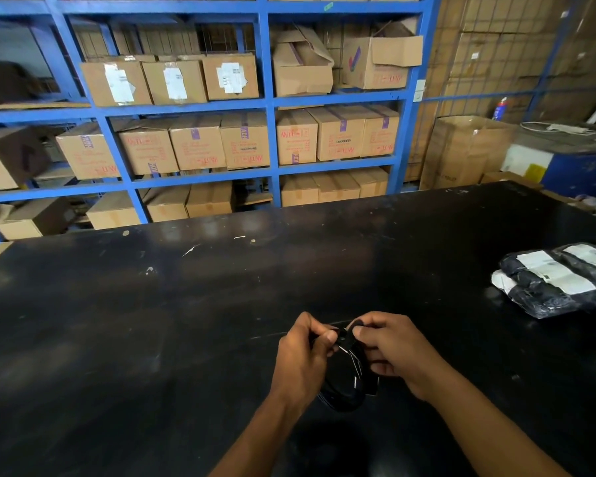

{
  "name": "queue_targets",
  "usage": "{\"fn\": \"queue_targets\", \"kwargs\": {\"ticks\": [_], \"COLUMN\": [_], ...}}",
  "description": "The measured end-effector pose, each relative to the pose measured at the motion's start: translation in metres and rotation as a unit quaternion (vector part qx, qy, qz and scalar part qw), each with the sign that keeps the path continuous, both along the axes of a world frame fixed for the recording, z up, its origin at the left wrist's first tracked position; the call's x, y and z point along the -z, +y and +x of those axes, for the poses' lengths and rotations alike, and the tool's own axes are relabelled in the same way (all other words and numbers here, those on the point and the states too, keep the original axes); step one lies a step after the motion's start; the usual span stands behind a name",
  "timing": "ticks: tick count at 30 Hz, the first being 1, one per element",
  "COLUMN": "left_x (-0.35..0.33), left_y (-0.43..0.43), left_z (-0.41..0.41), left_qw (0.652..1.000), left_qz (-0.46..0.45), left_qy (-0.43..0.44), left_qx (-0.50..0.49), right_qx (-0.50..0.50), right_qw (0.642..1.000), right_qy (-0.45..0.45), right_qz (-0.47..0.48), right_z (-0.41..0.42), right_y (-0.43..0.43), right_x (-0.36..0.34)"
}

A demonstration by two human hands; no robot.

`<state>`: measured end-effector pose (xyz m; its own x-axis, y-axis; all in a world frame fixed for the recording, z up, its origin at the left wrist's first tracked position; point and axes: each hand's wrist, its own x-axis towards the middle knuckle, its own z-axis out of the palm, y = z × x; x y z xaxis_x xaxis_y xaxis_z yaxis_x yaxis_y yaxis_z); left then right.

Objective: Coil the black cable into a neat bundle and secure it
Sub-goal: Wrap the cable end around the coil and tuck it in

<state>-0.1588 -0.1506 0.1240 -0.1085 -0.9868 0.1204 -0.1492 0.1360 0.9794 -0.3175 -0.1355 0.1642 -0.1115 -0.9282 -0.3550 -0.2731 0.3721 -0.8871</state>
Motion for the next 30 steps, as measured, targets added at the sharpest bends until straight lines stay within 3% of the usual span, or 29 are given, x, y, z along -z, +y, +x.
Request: {"fn": "queue_targets", "kwargs": {"ticks": [6, 11, 16, 25, 30], "left_x": [0.000, 0.000, -0.001, -0.019, -0.013], "left_y": [-0.001, -0.001, 0.000, 0.001, 0.000], "left_z": [0.003, 0.006, 0.008, 0.011, 0.012], "left_qw": [0.999, 0.999, 0.999, 0.991, 0.997], "left_qz": [0.019, 0.000, 0.005, 0.092, 0.022], "left_qy": [0.013, -0.011, -0.001, 0.014, -0.048], "left_qx": [0.030, 0.048, 0.050, 0.101, 0.058], "right_qx": [0.061, 0.056, 0.066, 0.083, 0.032], "right_qw": [0.997, 0.996, 0.994, 0.983, 0.981], "right_qy": [-0.048, -0.058, -0.026, 0.007, 0.050], "right_qz": [-0.018, -0.034, -0.079, -0.165, -0.187], "right_z": [0.001, 0.000, 0.006, 0.019, 0.017], "right_y": [0.003, 0.004, 0.007, 0.016, 0.012], "right_x": [0.004, 0.006, 0.008, 0.001, -0.007]}}
